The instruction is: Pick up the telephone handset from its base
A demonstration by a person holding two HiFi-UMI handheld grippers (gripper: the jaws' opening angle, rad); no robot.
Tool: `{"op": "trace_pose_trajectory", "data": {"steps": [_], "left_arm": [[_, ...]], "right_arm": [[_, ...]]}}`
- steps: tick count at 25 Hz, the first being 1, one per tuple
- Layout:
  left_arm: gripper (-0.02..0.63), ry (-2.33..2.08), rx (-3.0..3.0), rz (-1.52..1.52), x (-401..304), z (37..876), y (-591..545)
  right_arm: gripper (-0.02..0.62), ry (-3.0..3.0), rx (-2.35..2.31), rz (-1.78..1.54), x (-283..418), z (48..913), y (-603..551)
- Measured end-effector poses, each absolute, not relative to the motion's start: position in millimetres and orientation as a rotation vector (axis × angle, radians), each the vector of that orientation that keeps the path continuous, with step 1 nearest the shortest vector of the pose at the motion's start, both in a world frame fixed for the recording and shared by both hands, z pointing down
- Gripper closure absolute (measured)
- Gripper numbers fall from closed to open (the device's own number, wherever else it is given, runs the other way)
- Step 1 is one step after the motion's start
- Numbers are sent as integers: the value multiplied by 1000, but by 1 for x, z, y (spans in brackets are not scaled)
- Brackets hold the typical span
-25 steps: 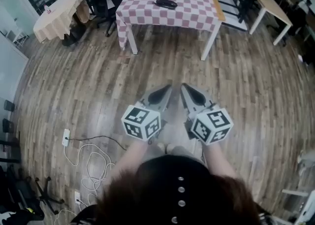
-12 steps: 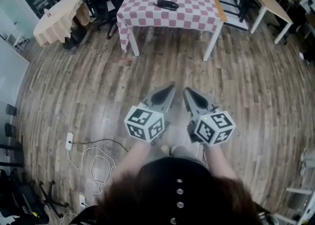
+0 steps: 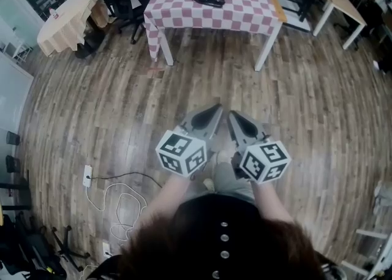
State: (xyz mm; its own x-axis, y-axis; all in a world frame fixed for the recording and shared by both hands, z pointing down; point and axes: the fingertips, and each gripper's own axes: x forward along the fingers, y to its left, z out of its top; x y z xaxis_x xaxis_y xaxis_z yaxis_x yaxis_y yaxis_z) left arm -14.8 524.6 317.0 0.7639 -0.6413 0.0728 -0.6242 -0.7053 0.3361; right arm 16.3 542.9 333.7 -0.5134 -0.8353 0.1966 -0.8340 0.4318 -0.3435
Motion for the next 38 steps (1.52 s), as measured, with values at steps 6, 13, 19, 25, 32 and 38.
{"op": "trace_pose_trajectory", "data": {"steps": [6,13,19,25,32,38], "left_arm": [[600,-974,2583,-67,-11,333,478],[600,-1010,2552,-42,10,342,387],[601,-1055,2537,-40,33,337,303],[601,-1097,2507,-69,55,335,237],[601,-1149,2469,-62,58,340,193],[600,-1161,2446,-45,59,349,162]], "right_arm": [[586,2690,-1574,-613,25,342,493],[586,2681,-1541,-621,51,338,394],[586,2705,-1512,-612,79,329,316],[586,2740,-1459,-624,104,332,253],[586,2709,-1478,-637,126,336,213],[586,2701,-1469,-666,130,342,193]]}}
